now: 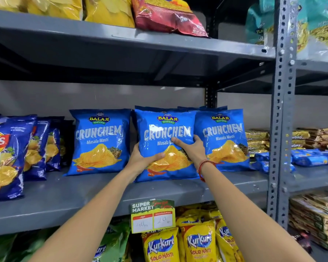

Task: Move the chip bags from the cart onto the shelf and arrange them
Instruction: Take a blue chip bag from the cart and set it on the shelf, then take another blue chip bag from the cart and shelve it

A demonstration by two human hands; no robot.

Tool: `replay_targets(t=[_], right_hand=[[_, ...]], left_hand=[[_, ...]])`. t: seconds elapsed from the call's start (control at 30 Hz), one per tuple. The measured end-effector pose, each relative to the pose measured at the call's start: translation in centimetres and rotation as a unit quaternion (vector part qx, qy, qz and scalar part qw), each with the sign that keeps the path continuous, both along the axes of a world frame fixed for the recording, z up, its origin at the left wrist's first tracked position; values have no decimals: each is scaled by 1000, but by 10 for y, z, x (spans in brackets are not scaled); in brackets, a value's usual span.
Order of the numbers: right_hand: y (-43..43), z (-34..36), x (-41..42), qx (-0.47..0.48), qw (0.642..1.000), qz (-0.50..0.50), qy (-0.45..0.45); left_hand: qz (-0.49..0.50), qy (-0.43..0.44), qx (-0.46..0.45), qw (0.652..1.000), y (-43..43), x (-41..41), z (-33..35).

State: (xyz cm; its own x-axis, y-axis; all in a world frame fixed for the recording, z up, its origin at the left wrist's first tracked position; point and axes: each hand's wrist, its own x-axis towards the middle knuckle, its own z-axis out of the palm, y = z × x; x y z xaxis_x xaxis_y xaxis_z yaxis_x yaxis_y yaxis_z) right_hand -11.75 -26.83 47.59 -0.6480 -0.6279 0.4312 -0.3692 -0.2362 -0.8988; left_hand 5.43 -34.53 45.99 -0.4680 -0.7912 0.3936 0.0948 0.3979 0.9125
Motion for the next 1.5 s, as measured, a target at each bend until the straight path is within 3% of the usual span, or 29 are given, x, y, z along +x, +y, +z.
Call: replay_targets(t=[0.1, 0.2, 0.33, 0.47, 0.63, 0.77, 0.9, 1.1, 1.3, 1.4, 1.5], right_hand=[[9, -3, 3, -11, 1000, -9, 19], [31, -7, 8, -40, 997, -46, 43], [76, -21, 12, -106, 991, -73, 41], [134, -58, 11, -140, 985, -101, 31], [215, -142, -6, -111, 975, -192, -20], [283, -240, -20, -22, 954, -278, -107], [348, -351, -22, 76, 905, -359, -216], [450, -511, 15, 240, 777, -418, -406], [509, -606, 67, 292, 652, -465, -523], [516, -641, 72, 350, 619, -445, -545], [516, -668, 68, 328, 611, -442, -568]], left_hand=[[56, -24, -12, 998, 8, 2, 0], [179, -45, -126, 975, 25, 5, -4], [233, 51, -270, 933, 65, 2, -9], [125, 79, -336, 930, 117, -20, -31], [-19, 51, -312, 948, 179, -65, -103], [-135, -38, -257, 956, 222, -104, -186], [-231, -174, -194, 937, 263, -135, -280], [-375, -393, -125, 830, 325, -153, -432], [-469, -542, -98, 690, 369, -158, -551], [-481, -605, -58, 632, 383, -161, -595], [-482, -635, 6, 604, 396, -159, -632]])
